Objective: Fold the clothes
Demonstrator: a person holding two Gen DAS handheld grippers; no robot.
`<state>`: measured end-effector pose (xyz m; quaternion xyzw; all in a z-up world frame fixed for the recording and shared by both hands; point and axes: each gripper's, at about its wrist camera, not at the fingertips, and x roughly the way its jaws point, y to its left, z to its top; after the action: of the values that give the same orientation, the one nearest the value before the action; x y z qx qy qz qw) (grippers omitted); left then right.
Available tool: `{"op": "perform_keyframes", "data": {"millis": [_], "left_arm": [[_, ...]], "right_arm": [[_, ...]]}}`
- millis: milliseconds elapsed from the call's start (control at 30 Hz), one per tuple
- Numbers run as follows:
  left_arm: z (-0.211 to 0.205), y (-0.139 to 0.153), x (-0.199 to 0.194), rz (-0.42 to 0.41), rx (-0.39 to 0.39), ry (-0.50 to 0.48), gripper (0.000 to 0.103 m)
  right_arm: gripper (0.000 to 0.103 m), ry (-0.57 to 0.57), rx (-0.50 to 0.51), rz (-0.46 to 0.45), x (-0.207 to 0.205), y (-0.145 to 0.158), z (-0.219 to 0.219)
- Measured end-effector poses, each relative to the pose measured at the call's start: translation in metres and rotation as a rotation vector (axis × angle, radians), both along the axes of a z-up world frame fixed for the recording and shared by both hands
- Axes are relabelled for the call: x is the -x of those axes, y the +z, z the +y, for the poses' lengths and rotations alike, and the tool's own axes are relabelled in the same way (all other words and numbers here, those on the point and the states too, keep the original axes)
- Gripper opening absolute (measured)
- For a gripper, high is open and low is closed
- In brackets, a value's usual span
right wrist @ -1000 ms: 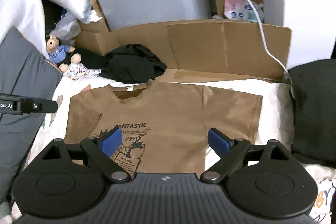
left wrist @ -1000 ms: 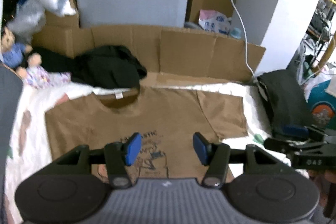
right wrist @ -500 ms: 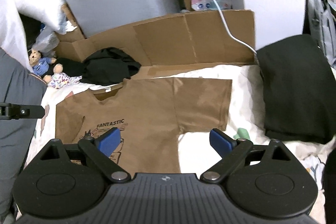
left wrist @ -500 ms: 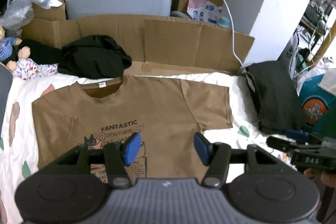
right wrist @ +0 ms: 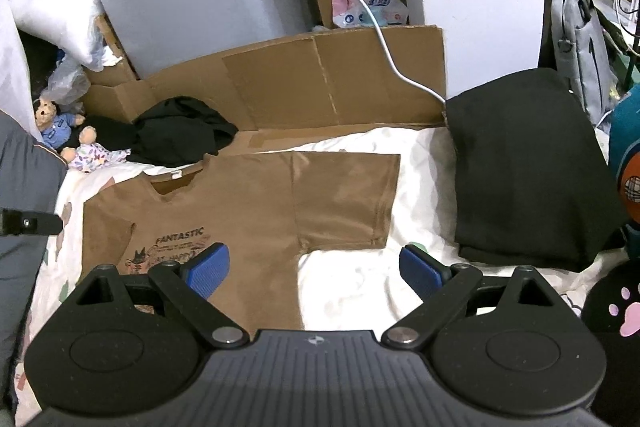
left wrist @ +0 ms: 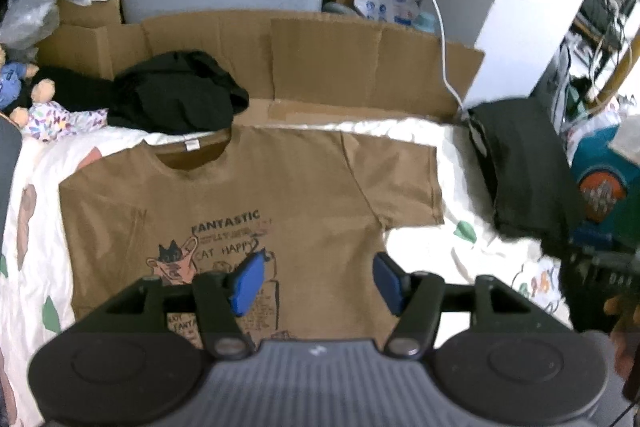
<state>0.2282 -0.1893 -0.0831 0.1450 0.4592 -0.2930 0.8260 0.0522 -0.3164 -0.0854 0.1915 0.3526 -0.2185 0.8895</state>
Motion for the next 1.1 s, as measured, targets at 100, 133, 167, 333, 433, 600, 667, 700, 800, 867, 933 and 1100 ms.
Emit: {"op": "perform_keyframes", "data": {"millis": [100,133,167,333,433,600,667,700,800,867,933,1100], "left_arm": [[-0.007,0.001,-0.004,-0.005,0.011,0.009,0.063],[-0.009,0.001,-0.005,-0.002,0.024,0.015,0.063],[-0.011,0.001,-0.005,0.005,0.035,0.012,0.063],[-0.026,-0.008,0.001,0.005,0.051,-0.057,0.064],[-0.039,-0.024,-0.001,0.021,0.036,-0.085,0.064],[-0.062,-0.046,-0.009,0.022,0.023,-0.063,0.064],[-0.072,-0.053,-0.008,0.022,0.017,-0.079,0.064],[-0.077,-0.056,-0.008,0.027,0.017,-0.083,0.064],[-0.089,-0.064,-0.008,0.039,0.024,-0.093,0.063],[-0.096,-0.071,-0.007,0.047,0.030,-0.100,0.063],[-0.101,-0.082,-0.009,0.061,0.024,-0.105,0.062],[-0.109,-0.110,-0.019,0.107,0.012,-0.112,0.039]], "right_arm": [[0.095,-0.014,-0.023,-0.011,0.003,-0.003,-0.007],[0.095,-0.012,-0.024,-0.012,0.003,-0.004,-0.009],[0.095,-0.012,-0.023,-0.014,0.003,-0.005,-0.010],[0.095,-0.025,-0.040,-0.020,0.001,-0.016,-0.018],[0.095,-0.039,-0.057,-0.012,-0.003,-0.023,-0.023],[0.095,-0.061,-0.059,-0.015,-0.004,-0.031,-0.033],[0.095,-0.068,-0.067,-0.015,-0.005,-0.036,-0.040],[0.095,-0.070,-0.064,-0.016,-0.005,-0.037,-0.041],[0.094,-0.045,-0.053,-0.039,-0.008,-0.041,-0.046],[0.089,-0.008,-0.035,-0.051,-0.012,-0.044,-0.048],[0.085,0.008,-0.036,-0.052,-0.017,-0.048,-0.051],[0.075,-0.022,-0.106,-0.054,-0.025,-0.067,-0.068]]}}
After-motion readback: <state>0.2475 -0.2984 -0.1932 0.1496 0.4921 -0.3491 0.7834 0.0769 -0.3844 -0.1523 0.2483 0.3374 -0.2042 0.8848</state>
